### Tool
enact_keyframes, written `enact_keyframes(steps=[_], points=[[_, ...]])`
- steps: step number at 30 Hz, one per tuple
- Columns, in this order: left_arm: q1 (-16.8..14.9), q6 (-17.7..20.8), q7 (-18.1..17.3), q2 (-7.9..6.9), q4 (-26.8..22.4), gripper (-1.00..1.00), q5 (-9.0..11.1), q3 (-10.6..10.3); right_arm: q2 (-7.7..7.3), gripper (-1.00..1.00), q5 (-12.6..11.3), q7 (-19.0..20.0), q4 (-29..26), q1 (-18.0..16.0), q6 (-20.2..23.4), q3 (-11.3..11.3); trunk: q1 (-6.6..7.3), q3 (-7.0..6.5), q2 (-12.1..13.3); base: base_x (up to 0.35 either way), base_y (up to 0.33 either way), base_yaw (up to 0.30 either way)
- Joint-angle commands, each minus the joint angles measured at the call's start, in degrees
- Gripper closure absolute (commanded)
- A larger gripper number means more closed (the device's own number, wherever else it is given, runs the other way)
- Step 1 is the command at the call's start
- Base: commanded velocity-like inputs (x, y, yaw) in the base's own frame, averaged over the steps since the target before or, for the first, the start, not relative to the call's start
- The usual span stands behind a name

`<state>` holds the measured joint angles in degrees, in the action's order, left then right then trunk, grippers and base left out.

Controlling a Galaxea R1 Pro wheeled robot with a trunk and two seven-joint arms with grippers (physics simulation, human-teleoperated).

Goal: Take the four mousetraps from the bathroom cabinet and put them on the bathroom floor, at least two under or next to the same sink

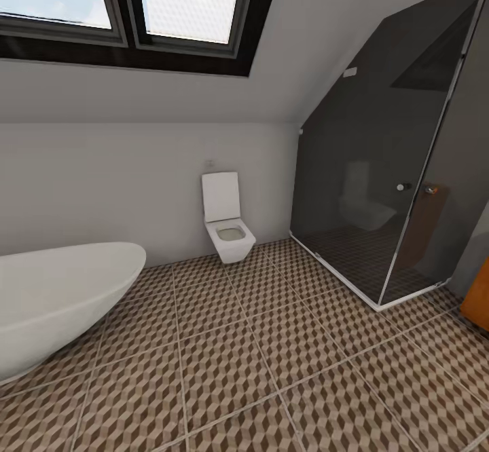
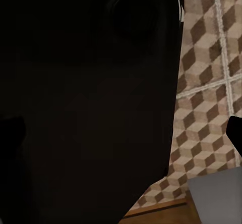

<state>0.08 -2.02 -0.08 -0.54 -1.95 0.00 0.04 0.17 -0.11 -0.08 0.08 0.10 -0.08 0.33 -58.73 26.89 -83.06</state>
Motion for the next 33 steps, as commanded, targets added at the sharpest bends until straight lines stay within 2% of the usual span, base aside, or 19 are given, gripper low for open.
enact_keyframes(steps=[1,33], points=[[0.01,-0.32,-0.01,0.00,-0.04,-1.00,0.00,-0.03,0.01,-1.00,0.05,-0.01,0.00,-0.01,-0.01,0.05,0.00,0.03,-0.02,0.000,0.000,0.000],[0.01,-1.30,-0.01,-0.05,-0.07,-1.00,0.00,0.00,0.01,-1.00,0.05,-0.01,0.00,-0.01,-0.01,0.00,0.00,0.03,-0.02,0.000,0.000,-0.006]])
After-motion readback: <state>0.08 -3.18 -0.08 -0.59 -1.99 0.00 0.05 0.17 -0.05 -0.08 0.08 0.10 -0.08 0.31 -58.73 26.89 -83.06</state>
